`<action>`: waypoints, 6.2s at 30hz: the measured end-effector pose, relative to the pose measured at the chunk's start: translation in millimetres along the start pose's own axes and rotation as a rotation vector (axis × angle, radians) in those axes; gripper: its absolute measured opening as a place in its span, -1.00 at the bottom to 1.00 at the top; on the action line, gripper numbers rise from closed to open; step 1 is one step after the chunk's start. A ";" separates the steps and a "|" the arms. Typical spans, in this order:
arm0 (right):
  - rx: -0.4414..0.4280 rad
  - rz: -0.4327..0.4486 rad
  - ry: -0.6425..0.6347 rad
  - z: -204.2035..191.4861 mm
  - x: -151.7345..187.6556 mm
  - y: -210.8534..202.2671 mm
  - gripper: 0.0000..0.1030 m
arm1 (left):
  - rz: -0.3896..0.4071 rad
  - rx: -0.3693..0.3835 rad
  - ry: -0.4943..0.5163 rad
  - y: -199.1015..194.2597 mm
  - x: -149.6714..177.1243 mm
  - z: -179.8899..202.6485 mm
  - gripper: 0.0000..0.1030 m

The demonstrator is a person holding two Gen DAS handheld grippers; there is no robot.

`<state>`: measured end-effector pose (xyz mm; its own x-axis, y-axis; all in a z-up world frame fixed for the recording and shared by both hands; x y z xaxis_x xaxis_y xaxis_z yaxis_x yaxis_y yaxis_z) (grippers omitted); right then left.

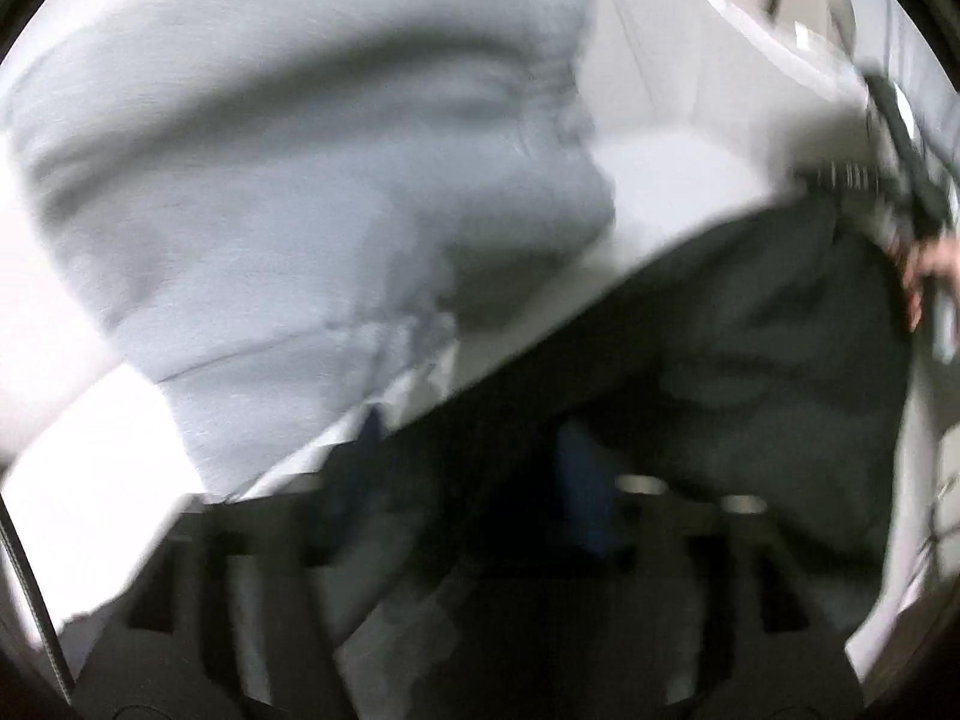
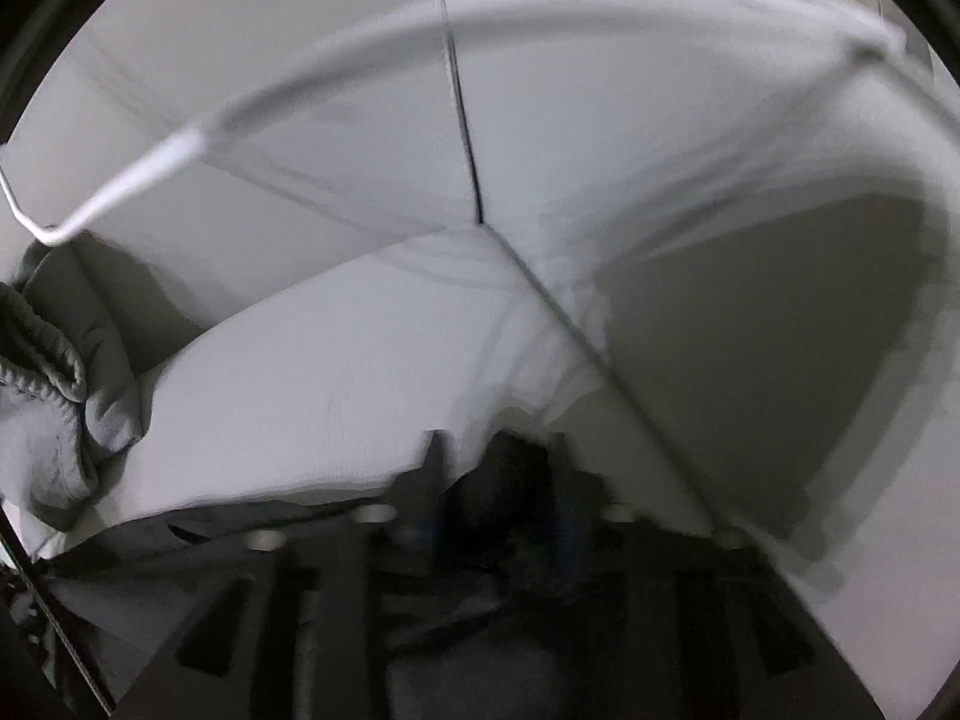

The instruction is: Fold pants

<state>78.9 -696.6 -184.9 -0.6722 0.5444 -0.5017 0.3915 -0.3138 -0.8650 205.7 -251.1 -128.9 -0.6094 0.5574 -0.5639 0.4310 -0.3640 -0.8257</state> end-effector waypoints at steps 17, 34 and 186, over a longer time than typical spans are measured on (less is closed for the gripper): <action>0.003 -0.038 -0.338 -64.2 28.9 6.7 -0.01 | -0.065 -0.042 0.030 20.4 11.2 34.9 -0.88; -0.056 -0.056 -0.225 -36.0 49.8 -18.3 -0.04 | -0.053 -0.095 0.036 2.0 18.3 -2.9 -0.92; -0.822 0.002 -1.022 -461.7 379.0 -196.3 -0.74 | 0.162 -0.221 -1.121 -189.8 308.0 -318.6 -0.81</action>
<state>37.4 -69.5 -204.3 -0.6988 -0.4014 -0.5921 0.4149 0.4469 -0.7926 148.2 227.5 -140.0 -0.7374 -0.5002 -0.4539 0.5978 -0.1705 -0.7833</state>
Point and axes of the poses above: each gripper's, at about its wrist camera, not at the fingertips, and y roughly the way its jaws point, z to its right, x to its underside, the point moved 10 cm from there along y, roughly the way its jaws point, and after that the axes turned 6 degrees about -x, right-handed, at the moved point
